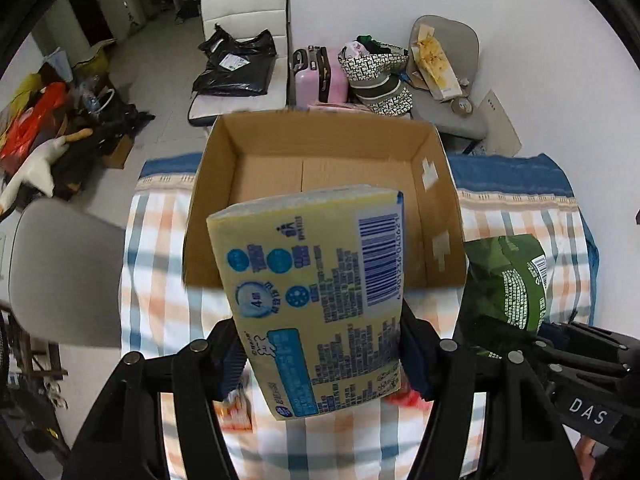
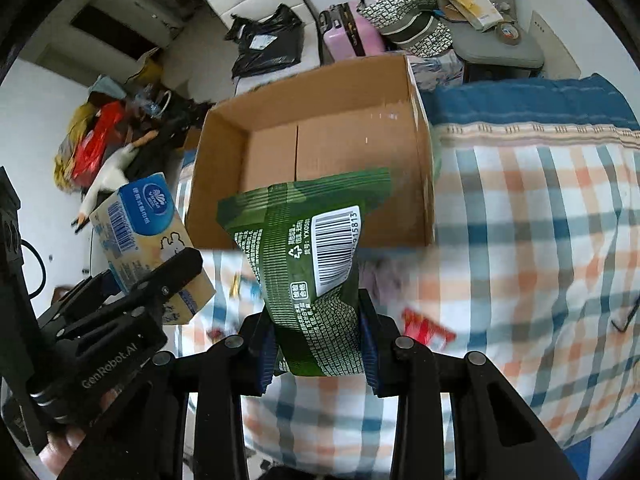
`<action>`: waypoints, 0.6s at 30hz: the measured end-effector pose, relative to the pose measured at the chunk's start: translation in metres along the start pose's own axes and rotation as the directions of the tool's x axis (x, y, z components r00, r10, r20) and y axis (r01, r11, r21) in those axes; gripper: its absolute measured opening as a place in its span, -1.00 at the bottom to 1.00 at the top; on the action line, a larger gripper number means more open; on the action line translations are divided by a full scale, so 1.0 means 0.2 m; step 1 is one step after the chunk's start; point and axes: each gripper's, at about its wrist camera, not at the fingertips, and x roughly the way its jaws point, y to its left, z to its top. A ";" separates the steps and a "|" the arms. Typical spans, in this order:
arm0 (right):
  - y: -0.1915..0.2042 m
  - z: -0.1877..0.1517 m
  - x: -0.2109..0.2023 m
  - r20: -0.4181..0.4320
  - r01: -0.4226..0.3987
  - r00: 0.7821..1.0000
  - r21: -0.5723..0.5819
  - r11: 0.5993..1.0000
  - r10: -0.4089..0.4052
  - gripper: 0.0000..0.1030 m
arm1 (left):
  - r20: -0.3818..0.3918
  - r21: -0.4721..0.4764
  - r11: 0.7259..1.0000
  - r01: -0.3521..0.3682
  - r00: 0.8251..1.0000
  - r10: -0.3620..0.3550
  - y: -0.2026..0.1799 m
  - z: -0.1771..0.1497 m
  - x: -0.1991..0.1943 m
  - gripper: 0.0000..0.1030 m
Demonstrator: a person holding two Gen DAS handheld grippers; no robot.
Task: Organize soft objects
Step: 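Carry both items into the box and open both tools to drop them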
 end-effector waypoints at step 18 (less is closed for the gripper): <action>-0.08 0.86 0.77 -0.147 0.188 0.973 0.067 0.980 -0.176 -0.29 | -0.309 -0.063 0.989 0.136 0.939 -0.149 0.18 0.67 0.87 0.20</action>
